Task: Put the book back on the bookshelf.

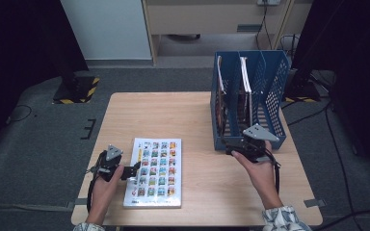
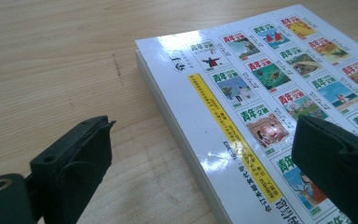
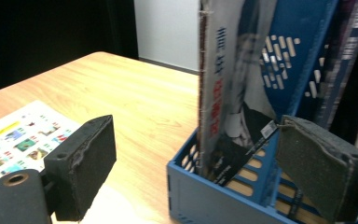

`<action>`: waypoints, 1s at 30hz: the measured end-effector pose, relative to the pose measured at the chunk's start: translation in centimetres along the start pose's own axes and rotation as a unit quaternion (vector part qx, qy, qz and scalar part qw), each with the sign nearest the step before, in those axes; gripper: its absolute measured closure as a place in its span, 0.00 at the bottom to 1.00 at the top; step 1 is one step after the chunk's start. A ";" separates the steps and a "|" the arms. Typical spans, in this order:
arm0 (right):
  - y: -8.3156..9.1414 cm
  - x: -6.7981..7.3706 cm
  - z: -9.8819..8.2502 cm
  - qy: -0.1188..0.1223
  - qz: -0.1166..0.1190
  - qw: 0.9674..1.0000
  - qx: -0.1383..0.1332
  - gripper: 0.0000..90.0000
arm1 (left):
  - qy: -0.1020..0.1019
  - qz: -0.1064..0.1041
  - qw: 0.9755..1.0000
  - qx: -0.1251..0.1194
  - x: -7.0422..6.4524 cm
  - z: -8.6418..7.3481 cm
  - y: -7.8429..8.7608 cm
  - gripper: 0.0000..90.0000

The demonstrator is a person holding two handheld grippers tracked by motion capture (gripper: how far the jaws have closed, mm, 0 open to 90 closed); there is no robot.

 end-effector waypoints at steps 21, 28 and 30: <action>-2.0 6.9 -1.3 0.043 0.101 0.993 0.046 0.12 | 0.008 -0.002 1.000 0.002 0.1 0.0 0.1 0.06; -2.4 7.9 -1.8 0.047 0.116 0.991 0.055 0.14 | 0.004 -0.002 1.000 0.004 0.0 0.0 0.1 0.07; -2.6 8.1 -1.9 0.049 0.122 0.989 0.060 0.16 | 0.003 -0.002 1.000 0.004 -0.1 0.0 0.1 0.08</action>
Point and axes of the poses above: each handheld gripper's, and its own axes: y roughly backward along the jaws, z roughly out of its top, x roughly to its left, the point moved 4 cm from there along -y, roughly forward along the jaws, and after that the axes turned 8 degrees about -x, right-handed, at the moved point
